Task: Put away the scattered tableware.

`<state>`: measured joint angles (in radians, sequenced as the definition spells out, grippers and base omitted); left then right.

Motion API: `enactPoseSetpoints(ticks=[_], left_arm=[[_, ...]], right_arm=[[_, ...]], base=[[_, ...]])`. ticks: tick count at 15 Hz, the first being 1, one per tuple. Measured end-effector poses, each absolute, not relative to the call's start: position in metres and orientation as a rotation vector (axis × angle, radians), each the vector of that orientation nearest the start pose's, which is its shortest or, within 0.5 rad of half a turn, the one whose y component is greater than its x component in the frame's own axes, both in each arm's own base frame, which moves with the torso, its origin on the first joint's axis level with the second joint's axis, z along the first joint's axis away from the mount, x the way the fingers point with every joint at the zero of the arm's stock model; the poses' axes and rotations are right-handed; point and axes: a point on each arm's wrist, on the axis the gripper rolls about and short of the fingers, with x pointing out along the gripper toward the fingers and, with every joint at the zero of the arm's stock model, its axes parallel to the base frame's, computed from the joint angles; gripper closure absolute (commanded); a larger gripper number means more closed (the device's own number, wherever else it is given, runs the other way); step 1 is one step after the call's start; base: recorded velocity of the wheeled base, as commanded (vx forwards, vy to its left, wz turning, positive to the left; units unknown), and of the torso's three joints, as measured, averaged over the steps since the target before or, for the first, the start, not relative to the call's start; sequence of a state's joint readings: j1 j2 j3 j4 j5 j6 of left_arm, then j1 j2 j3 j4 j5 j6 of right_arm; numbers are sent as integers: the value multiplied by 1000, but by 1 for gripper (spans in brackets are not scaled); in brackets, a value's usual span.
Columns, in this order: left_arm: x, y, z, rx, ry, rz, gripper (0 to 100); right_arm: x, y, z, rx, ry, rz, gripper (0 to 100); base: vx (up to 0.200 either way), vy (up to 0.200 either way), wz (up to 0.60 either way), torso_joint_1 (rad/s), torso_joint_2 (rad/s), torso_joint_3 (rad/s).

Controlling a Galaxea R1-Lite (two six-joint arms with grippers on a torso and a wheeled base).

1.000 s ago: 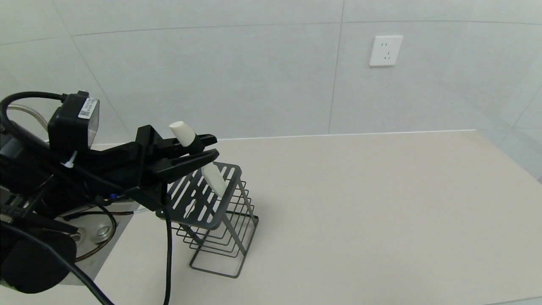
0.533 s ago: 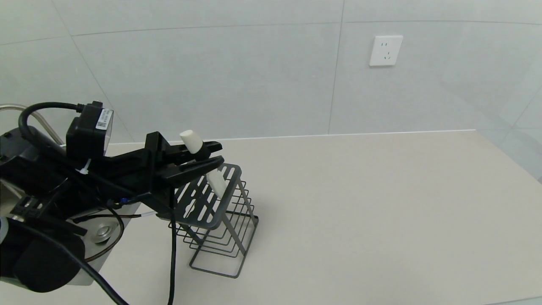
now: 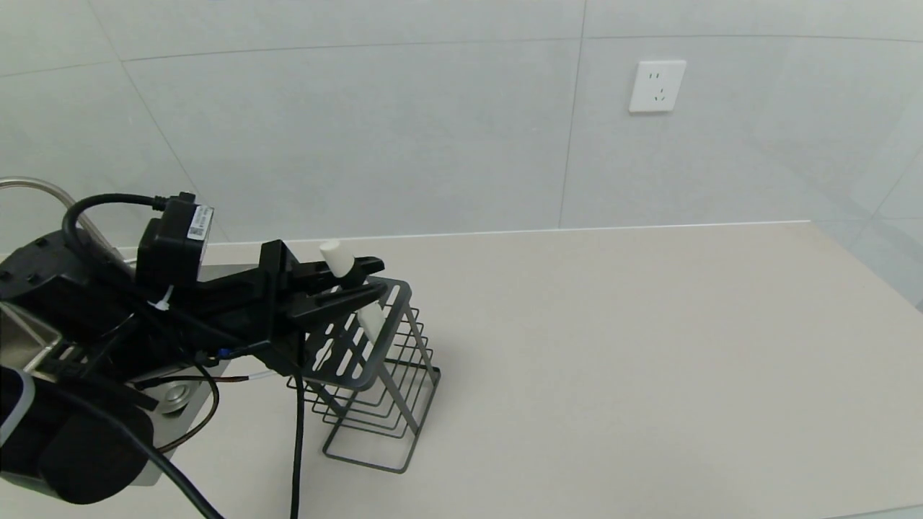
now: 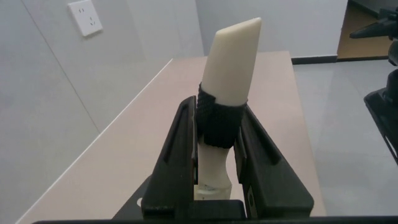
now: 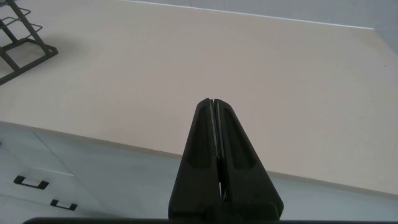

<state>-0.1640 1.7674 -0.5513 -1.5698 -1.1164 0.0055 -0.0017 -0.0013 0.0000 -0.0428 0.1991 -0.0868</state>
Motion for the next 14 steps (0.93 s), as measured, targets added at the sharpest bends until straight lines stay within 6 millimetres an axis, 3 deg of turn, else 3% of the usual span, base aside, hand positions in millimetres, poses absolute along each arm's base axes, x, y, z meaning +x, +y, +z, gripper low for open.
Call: enactPoseSetpoints(ticks=[14], left_arm=[[272,-66,164,180,-284,-1266,100]], right_arm=[[-23,4,80,-91,-52,195,100]], base=[[0,0,0,0,0,0]])
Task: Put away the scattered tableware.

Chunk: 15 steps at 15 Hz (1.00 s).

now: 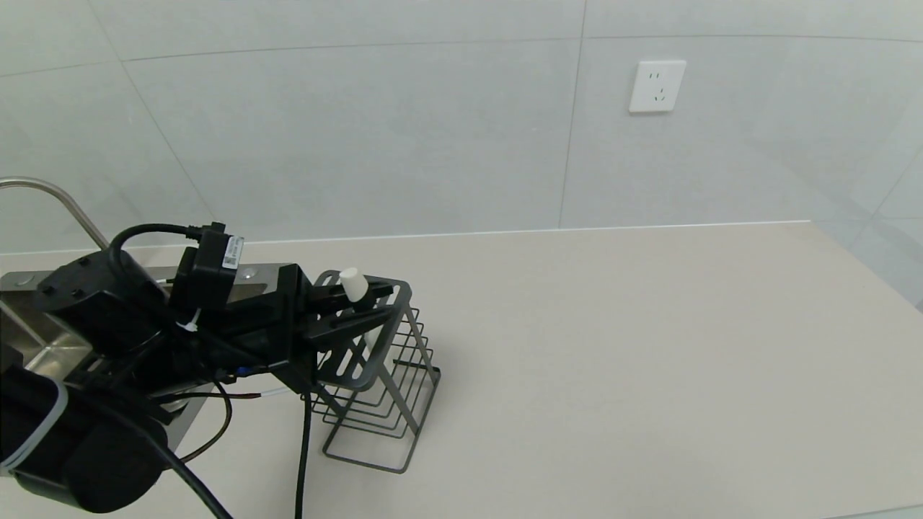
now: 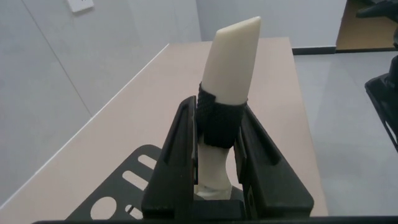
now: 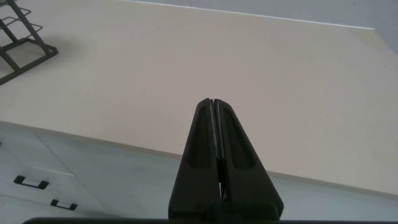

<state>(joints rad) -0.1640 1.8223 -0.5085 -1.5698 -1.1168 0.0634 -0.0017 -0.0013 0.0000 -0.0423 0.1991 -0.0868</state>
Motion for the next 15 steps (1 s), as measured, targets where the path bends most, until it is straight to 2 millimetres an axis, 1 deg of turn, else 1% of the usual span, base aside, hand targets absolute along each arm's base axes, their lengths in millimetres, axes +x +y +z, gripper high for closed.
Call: enactPoseSetpoints(ticks=[2,3,10,13,15], left_arm=[[272,-66,160,178,-275,-1266,100],[272,-66,160,178,-273,-1266,0],[268,-65,159,173,-266,-1262,0],[263,-63,168,188,-295,-1258,0],[254,-61,181,213,-341,-1251,0]], right_arm=[[-23,4,80,-91,-52,195,100],[-23,4,80,-91,-52,195,100],[-23,4,80,-91,-52,195,100],[-23,4,80,-90,-52,195,100],[-23,4,80,-89,-53,194,100]], base=[[0,0,0,0,0,0],[0,0,0,0,0,0],[0,0,0,0,0,0],[0,0,0,0,0,0],[0,0,0,0,0,0]])
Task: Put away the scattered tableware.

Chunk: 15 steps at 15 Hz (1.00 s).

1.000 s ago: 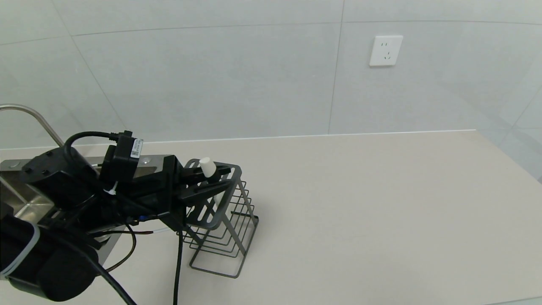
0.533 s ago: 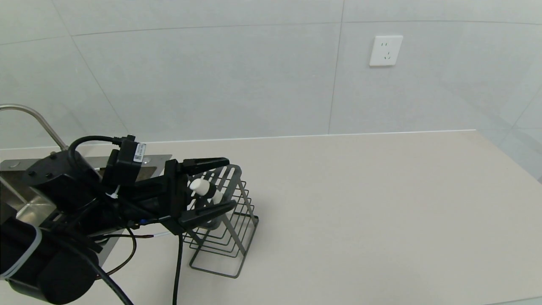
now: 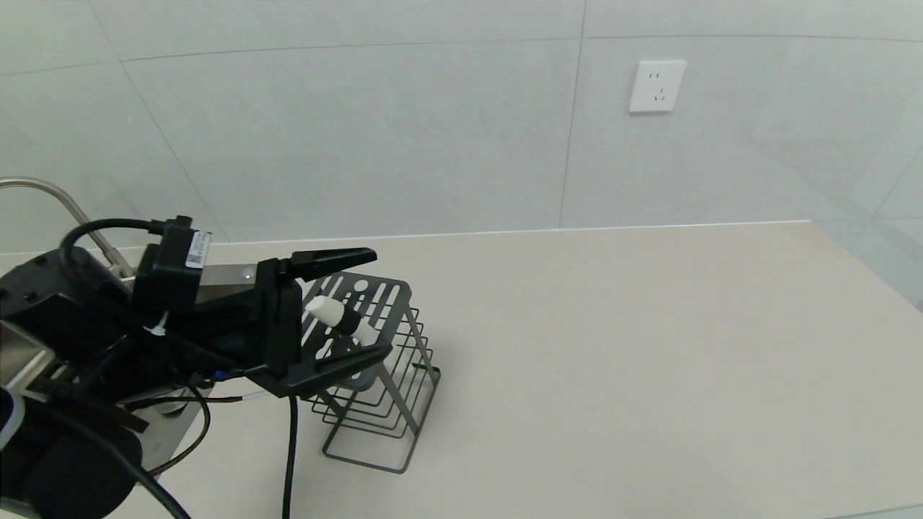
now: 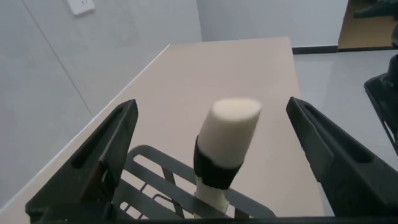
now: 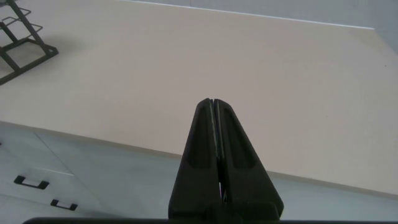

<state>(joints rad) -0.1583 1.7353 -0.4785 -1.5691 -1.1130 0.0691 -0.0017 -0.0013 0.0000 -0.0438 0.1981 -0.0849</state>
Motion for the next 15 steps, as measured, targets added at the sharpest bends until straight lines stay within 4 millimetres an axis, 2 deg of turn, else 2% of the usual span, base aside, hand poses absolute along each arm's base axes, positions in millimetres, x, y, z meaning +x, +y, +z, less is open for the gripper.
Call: enactPoseSetpoints(ticks=[2,4,6,7,10,12,13,15], left_arm=[[234,-55,205,261,-429,-1231,0],[202,-48,230,318,-531,-1204,0],[154,-40,248,361,-622,-1183,0],[127,-35,251,364,-639,-1177,0],[45,-24,239,298,-585,-1168,0],[-4,-20,215,222,-510,-1148,0],[-20,-19,198,169,-456,-1117,0],[-33,-18,154,46,-346,-972,0]], right_arm=[[-23,4,80,-87,-53,194,100],[-23,4,80,-88,-53,194,100],[-23,4,80,-88,-54,194,100],[-23,4,80,-88,-54,195,100],[-23,4,80,-88,-54,195,100],[-23,4,80,-87,-53,194,100],[-23,4,80,-86,-54,193,100],[-23,4,80,-82,-54,192,100]], base=[[0,0,0,0,0,0],[0,0,0,0,0,0],[0,0,0,0,0,0],[0,0,0,0,0,0],[0,0,0,0,0,0],[0,0,0,0,0,0],[0,0,0,0,0,0],[0,0,0,0,0,0]])
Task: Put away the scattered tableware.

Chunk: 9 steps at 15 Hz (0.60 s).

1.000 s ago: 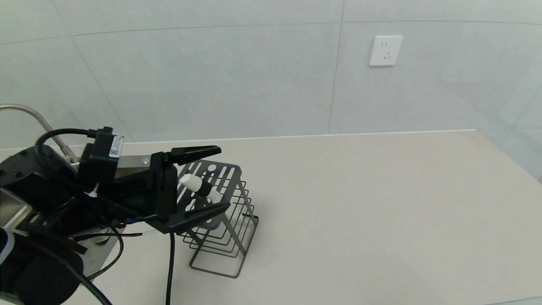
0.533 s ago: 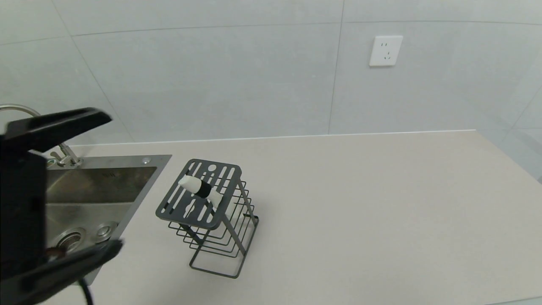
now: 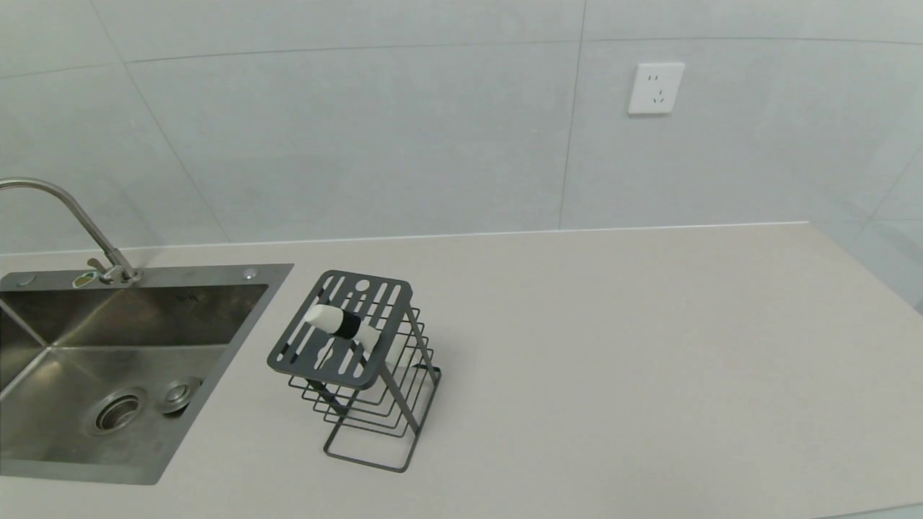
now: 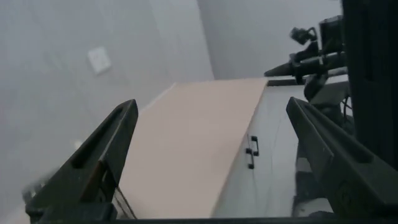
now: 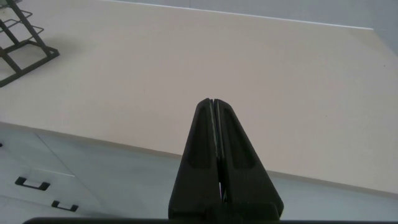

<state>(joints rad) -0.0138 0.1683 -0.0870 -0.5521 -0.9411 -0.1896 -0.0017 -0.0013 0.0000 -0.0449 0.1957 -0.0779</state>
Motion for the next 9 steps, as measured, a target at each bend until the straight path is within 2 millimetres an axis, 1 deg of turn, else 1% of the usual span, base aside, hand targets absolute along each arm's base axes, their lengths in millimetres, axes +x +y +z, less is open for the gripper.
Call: enactPoseSetpoints(ticks=[1,2,4,5,6,8,9], left_arm=[[-31,-17,133,19,-290,-874,0],[-28,-15,116,30,-247,-723,0],[-23,-7,94,116,-143,-315,0],[-23,-4,88,162,-102,-154,0],[-22,-2,82,188,-57,-61,0],[-23,0,80,164,-43,-7,0],[-23,1,80,118,-42,38,0]], right_arm=[[-23,4,80,-82,-53,190,100],[-23,4,80,-81,-54,188,100],[-23,4,80,-81,-55,187,100],[-23,4,80,-82,-55,188,100],[-23,4,80,-83,-55,189,100],[-23,4,80,-87,-53,182,100],[-23,4,80,-87,-53,181,100]], base=[[0,0,0,0,0,0],[0,0,0,0,0,0],[0,0,0,0,0,0],[0,0,0,0,0,0],[0,0,0,0,0,0],[0,0,0,0,0,0],[0,0,0,0,0,0]])
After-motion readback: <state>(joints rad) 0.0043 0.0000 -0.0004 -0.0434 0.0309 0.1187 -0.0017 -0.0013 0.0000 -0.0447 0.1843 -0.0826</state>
